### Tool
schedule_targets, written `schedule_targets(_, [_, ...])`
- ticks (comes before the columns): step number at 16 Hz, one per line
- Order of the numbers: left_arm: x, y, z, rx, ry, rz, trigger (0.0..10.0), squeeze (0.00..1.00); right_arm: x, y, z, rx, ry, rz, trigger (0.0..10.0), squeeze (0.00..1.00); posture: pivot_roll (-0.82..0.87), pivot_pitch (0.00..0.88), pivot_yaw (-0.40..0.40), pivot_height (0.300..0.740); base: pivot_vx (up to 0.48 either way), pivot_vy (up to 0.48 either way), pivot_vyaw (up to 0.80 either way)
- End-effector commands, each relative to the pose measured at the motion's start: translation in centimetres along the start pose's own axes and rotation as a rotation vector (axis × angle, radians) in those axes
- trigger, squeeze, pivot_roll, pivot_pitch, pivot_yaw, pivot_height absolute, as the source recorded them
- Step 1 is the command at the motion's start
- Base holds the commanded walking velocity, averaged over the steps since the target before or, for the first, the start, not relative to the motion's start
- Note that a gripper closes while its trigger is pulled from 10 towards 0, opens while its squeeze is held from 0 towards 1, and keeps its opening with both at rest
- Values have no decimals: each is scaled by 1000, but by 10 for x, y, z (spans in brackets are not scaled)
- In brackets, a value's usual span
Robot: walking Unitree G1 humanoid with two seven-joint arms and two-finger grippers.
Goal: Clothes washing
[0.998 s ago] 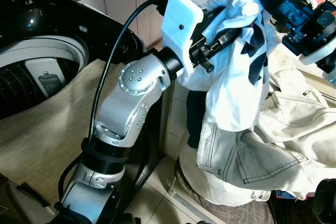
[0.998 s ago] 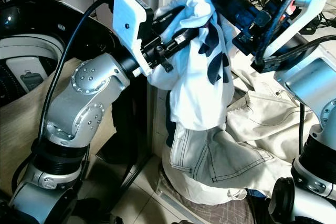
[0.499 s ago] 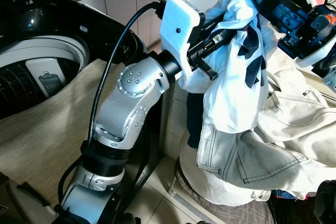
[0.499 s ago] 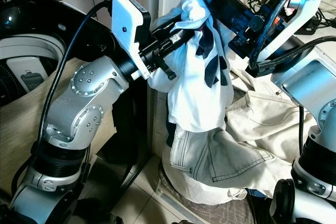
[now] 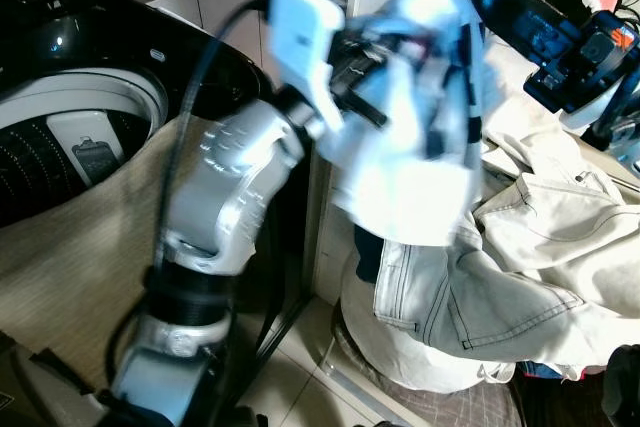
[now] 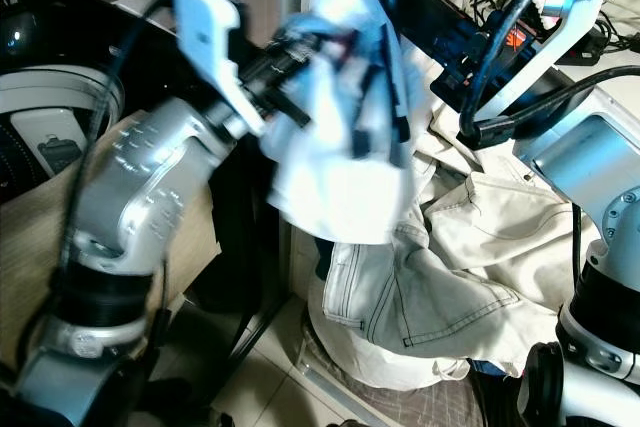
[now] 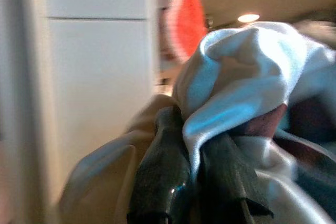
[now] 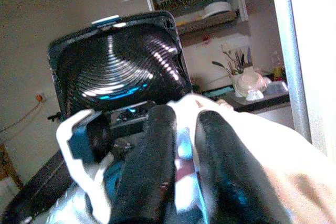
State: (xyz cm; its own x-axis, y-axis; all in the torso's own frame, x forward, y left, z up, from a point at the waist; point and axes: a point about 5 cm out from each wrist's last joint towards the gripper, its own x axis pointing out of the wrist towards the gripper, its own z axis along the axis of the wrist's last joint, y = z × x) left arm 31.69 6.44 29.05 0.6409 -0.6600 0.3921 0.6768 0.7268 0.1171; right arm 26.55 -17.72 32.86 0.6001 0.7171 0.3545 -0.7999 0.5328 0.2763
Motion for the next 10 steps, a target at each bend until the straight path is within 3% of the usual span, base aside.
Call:
schedule_targets(1, [-1, 17, 11, 43, -24, 67, 0, 0, -2, -1, -2, -47, 29, -28, 10000, 1000, -59, 13, -45, 740, 0, 0, 0])
schedule_targets(2, [-8, 43, 18, 104, -12, 159, 0, 0, -2, -3, -10, -116, 108, -62, 10000, 137, -61, 11, -40, 740, 0, 0, 0])
schedule_targets(3, [-17, 72, 30, 189, 3, 277, 0, 0, -2, -2, -22, -188, 207, -68, 10000, 0, -59, 10, -40, 740, 0, 0, 0])
schedule_targets(4, [-29, 103, 47, 343, 37, 402, 0, 0, 0, 3, -33, -227, 269, -42, 10000, 0, -56, 9, -41, 740, 0, 0, 0])
schedule_targets(6, [-45, 143, 74, 631, 119, 564, 0, 0, 7, 10, -44, -204, 269, 6, 10000, 0, -49, 8, -47, 740, 0, 0, 0])
schedule_targets(9, [-55, 169, 89, 840, 217, 694, 0, 0, 16, 15, -53, -206, 283, 29, 10000, 0, -50, 7, -47, 740, 0, 0, 0])
schedule_targets(10, [-63, 185, 99, 959, 254, 805, 0, 0, 19, 18, -59, -220, 300, 52, 10000, 0, -52, 5, -46, 740, 0, 0, 0])
